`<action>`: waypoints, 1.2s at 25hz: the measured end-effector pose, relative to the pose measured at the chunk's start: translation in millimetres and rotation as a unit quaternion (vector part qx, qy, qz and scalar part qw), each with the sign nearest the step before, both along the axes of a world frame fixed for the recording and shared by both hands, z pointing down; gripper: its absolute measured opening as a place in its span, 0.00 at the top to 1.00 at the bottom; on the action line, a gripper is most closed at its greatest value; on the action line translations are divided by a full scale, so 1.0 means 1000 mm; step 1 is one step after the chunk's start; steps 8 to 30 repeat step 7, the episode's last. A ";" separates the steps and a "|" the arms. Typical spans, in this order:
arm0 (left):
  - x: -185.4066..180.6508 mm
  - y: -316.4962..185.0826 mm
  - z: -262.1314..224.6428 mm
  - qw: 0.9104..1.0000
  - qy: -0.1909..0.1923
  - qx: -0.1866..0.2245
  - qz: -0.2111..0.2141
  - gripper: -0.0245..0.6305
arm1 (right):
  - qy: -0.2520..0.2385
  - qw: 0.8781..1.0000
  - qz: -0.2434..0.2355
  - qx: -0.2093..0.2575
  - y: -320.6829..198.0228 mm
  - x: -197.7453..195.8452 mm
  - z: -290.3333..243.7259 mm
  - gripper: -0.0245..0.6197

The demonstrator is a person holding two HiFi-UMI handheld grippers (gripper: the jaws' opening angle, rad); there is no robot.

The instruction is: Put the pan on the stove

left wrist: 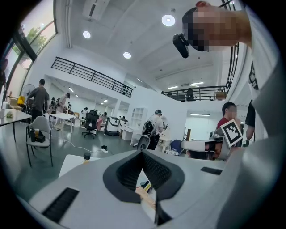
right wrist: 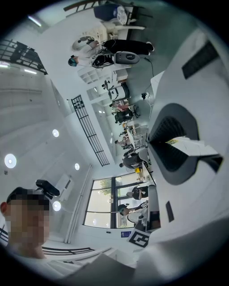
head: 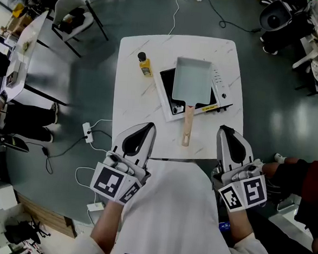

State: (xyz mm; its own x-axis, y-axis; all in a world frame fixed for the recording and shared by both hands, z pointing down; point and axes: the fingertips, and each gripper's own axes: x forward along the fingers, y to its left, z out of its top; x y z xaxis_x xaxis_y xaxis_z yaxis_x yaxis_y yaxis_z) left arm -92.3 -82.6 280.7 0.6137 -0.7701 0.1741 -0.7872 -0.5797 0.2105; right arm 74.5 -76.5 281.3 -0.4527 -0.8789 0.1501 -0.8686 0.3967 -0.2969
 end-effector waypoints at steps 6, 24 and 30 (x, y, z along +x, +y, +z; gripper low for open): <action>0.001 0.002 0.003 1.000 -0.008 -0.002 0.003 0.96 | 0.000 1.000 0.002 -0.008 0.003 -0.002 0.005 0.96; 0.001 0.002 0.003 1.000 -0.008 -0.002 0.002 0.96 | 0.000 1.000 0.002 -0.009 0.004 -0.002 0.005 0.96; 0.001 0.002 0.003 1.000 -0.008 -0.002 0.002 0.96 | 0.000 1.000 0.002 -0.009 0.004 -0.002 0.005 0.96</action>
